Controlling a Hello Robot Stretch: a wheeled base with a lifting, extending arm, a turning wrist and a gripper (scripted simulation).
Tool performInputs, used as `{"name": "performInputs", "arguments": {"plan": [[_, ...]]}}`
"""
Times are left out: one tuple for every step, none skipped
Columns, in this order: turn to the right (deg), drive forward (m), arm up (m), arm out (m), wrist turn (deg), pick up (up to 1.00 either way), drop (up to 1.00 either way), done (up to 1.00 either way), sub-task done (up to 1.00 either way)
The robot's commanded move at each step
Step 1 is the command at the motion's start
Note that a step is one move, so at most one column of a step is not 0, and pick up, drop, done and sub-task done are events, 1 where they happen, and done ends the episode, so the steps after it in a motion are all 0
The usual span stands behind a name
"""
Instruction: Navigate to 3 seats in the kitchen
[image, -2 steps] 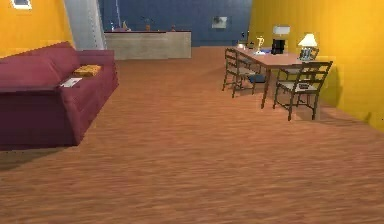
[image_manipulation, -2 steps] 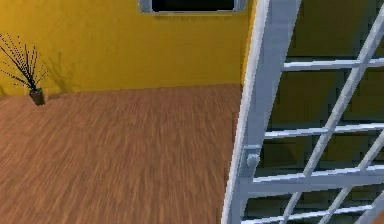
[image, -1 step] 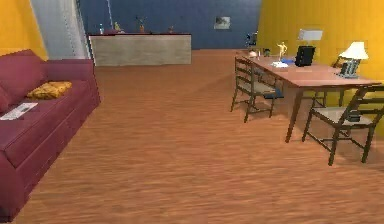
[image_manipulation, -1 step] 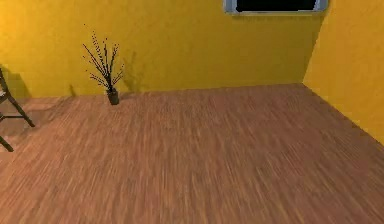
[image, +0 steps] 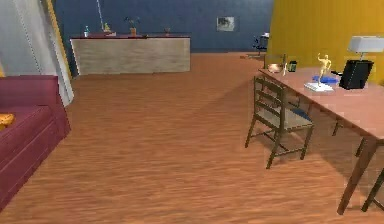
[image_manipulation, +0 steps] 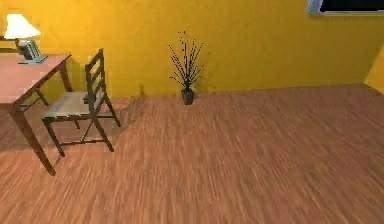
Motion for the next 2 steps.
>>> {"name": "performInputs", "arguments": {"plan": [[0.0, 1.0, 0.0, 0.0, 0.0, 0.0, 0.0, 0.0, 0.0], [0.0, 1.0, 0.0, 0.0, 0.0, 0.0, 0.0, 0.0, 0.0]]}}
